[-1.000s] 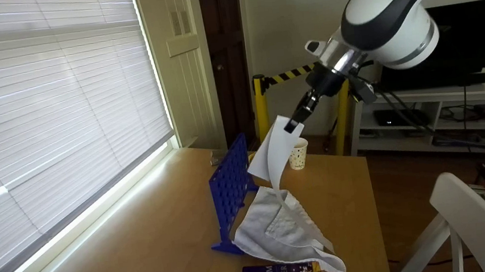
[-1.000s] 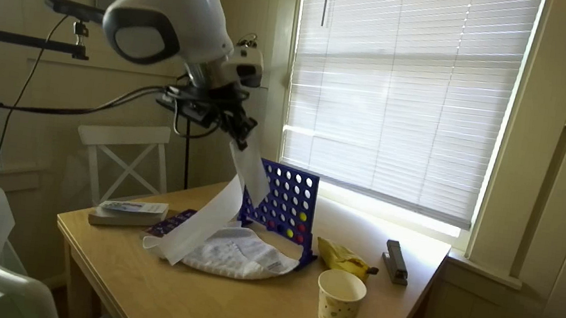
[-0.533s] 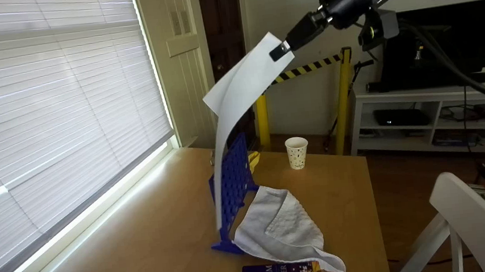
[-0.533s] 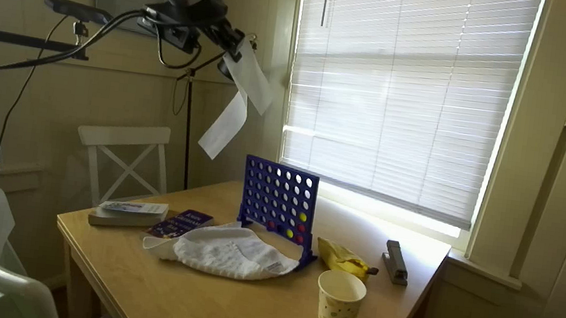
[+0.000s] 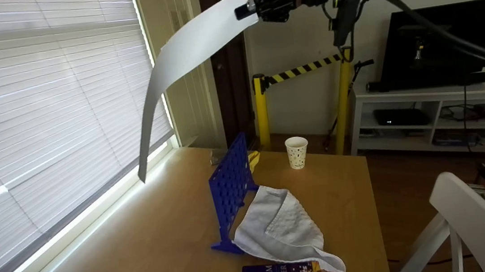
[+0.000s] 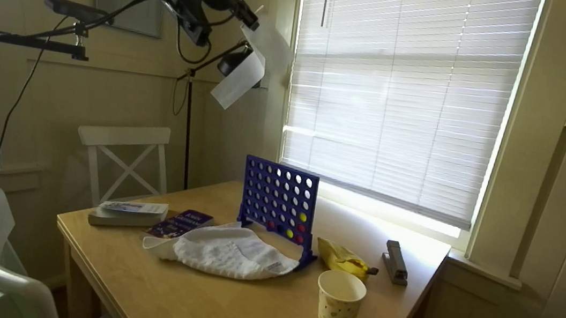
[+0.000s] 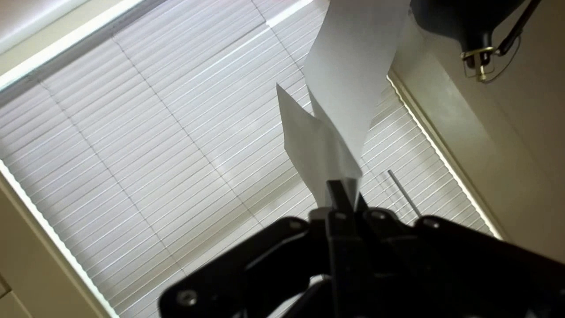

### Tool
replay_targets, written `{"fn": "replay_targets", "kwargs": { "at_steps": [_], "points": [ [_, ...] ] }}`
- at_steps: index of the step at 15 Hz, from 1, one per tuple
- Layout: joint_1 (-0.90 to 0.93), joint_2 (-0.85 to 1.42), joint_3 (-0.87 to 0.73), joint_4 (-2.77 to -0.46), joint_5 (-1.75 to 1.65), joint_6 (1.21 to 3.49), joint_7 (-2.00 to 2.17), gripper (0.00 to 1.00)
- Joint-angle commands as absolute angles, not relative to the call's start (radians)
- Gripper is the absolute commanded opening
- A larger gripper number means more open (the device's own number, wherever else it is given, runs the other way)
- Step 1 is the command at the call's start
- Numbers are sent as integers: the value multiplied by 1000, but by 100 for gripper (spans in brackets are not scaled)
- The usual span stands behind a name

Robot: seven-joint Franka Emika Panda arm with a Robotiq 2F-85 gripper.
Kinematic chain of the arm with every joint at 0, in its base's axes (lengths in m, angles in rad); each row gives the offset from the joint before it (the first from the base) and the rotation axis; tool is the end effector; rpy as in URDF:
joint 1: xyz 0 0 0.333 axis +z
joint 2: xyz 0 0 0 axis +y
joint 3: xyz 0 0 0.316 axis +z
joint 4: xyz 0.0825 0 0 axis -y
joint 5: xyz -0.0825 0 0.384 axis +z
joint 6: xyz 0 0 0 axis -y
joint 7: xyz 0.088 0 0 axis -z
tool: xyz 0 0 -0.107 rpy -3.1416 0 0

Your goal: Put the long white strip behind the blue object

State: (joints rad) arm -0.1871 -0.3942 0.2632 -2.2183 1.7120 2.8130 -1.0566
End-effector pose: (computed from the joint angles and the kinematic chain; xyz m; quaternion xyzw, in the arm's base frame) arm 0.4748 0.0051 0.5987 -0.7789 0.1053 -0.5419 0.2976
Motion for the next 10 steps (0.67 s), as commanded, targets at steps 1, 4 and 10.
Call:
{"fn": "replay_targets", "kwargs": {
  "at_steps": [1,4,10],
  "points": [
    [-202,-179,311,-2018,1873,2910,-1195,0],
    [-200,-26,348,-1892,1880,3000,-1271,0],
    [-187,50,354,-1897,1793,3039,-1234,1]
  ]
}}
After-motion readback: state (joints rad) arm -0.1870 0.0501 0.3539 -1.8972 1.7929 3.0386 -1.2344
